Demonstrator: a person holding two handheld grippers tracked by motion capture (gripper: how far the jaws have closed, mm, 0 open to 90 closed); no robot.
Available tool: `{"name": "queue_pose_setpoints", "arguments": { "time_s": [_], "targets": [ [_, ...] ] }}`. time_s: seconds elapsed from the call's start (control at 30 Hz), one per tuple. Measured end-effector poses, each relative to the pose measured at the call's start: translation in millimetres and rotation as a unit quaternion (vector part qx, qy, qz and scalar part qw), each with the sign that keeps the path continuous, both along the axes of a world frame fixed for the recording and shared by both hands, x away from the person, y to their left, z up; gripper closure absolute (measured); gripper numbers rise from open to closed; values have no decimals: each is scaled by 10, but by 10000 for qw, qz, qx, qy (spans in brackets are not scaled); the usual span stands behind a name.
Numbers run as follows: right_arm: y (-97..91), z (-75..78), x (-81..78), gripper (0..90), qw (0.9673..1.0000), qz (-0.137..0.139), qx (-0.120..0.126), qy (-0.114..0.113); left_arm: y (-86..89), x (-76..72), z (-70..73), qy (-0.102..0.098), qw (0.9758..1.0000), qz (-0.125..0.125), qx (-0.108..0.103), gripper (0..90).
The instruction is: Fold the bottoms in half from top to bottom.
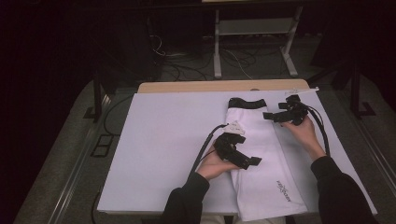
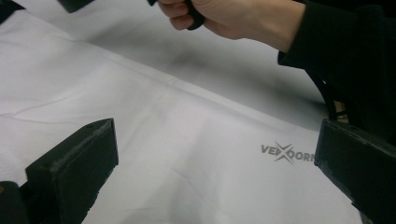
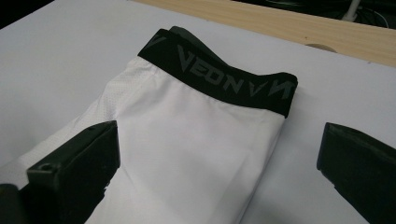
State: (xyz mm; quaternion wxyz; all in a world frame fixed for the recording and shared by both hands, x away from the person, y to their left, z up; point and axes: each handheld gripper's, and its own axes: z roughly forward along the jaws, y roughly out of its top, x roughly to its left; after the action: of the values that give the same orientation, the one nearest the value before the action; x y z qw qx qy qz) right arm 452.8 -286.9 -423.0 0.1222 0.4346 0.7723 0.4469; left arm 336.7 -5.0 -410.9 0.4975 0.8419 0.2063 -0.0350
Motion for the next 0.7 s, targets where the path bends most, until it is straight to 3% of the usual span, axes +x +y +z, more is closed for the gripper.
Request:
{"name": "queue_pose_setpoints", "arguments": {
  "time_s": [0.7],
  "targets": [
    [-23, 5, -21, 0, 10000, 6, 5, 16, 289, 442, -22, 46, 9987, 507, 4, 0]
  ]
}}
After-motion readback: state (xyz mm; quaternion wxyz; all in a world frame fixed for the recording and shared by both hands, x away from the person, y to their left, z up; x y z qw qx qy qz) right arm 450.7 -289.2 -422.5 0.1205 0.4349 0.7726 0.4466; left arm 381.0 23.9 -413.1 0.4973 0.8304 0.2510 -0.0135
